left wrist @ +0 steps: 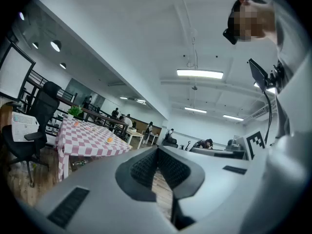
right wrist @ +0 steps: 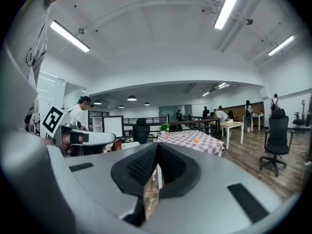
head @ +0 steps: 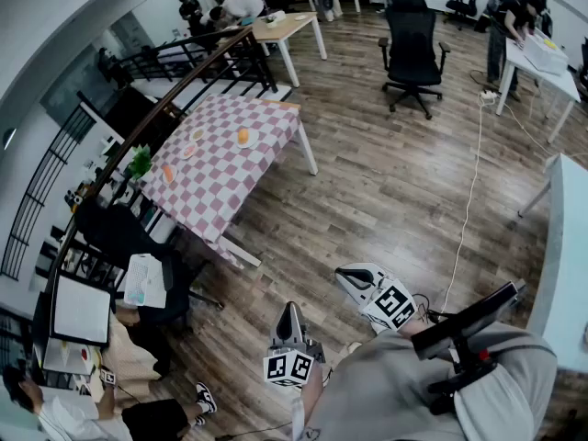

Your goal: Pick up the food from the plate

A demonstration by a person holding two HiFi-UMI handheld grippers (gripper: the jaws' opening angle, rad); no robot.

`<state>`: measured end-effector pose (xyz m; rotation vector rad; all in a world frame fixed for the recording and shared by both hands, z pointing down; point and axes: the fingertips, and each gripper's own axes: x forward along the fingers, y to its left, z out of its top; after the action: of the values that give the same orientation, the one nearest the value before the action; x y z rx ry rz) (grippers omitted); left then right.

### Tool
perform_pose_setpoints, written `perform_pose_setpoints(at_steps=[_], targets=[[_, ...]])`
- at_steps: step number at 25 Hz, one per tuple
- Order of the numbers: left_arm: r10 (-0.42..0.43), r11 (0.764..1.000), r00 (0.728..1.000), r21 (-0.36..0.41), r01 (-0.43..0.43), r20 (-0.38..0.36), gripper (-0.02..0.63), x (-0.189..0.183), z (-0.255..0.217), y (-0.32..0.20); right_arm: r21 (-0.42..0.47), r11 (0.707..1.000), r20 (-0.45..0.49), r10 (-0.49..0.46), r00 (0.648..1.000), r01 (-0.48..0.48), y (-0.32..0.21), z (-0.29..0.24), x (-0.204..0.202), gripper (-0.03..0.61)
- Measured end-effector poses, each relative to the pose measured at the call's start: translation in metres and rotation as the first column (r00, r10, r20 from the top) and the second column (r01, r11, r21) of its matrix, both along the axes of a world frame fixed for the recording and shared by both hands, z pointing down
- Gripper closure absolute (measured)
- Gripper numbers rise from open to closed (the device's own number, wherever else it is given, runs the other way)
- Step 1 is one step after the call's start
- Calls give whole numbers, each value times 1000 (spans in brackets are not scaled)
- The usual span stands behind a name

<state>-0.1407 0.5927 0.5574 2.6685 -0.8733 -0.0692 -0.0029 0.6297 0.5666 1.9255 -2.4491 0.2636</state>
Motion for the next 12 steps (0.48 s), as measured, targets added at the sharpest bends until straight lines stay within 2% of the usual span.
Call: perform_pose_setpoints(at_steps=[3, 5, 9, 12], targets=[[-85, 996, 996, -3, 85, -12, 604, 11, 7, 5, 4, 995, -11, -104, 994, 105, -12, -2, 7, 564], [-112, 994, 994, -11, 112, -6, 604, 17, 10, 5, -9, 991, -9, -137, 991, 137, -15, 1, 12, 563], [-130, 991, 991, -10, 130, 8, 604, 18, 15, -11, -22, 991, 4, -129, 992, 129, -23, 9, 23, 565], [-154, 988, 987, 20, 153, 35, 604, 22, 11, -18, -8, 994, 18, -107, 994, 107, -32, 6, 36, 565]])
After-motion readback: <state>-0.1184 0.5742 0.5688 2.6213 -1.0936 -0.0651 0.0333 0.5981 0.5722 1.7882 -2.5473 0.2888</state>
